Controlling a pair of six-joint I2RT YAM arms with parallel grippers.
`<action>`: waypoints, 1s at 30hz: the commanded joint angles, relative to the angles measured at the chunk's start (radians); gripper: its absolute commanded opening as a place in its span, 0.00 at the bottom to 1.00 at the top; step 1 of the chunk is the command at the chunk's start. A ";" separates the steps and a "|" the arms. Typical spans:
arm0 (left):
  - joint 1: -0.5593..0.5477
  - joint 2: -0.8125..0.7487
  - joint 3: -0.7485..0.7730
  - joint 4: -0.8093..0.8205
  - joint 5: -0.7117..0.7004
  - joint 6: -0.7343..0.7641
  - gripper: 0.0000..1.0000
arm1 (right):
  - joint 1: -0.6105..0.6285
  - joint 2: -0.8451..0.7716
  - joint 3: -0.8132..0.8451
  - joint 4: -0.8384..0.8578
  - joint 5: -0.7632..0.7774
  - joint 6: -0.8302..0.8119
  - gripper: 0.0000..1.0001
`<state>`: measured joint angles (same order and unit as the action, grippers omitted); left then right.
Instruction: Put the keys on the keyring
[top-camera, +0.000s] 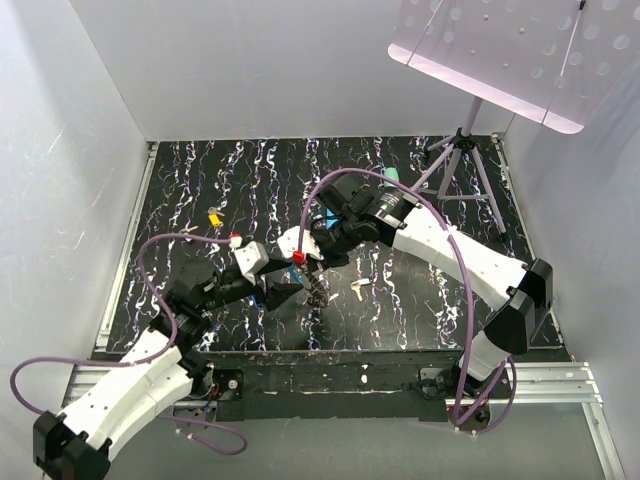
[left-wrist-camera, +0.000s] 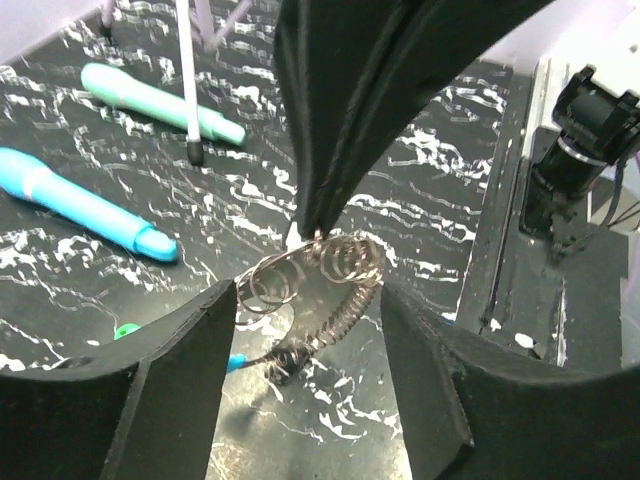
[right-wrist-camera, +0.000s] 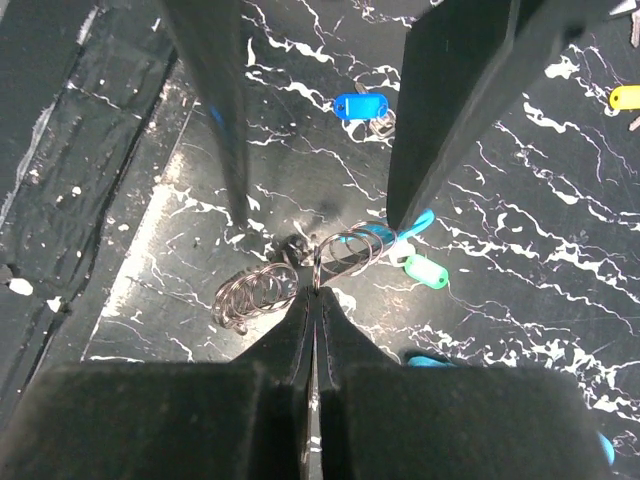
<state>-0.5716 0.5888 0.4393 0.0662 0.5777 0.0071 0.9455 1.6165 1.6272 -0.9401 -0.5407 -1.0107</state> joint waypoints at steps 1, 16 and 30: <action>-0.002 0.077 0.022 0.095 0.045 0.030 0.55 | 0.003 -0.035 0.045 0.012 -0.071 0.037 0.01; -0.004 0.098 -0.008 0.190 0.082 -0.028 0.35 | 0.003 -0.024 0.036 0.029 -0.100 0.080 0.01; -0.004 0.129 -0.001 0.146 0.114 -0.012 0.28 | 0.001 -0.018 0.031 0.041 -0.110 0.112 0.01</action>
<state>-0.5716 0.7155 0.4366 0.2371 0.6735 -0.0181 0.9455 1.6165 1.6272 -0.9375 -0.6094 -0.9165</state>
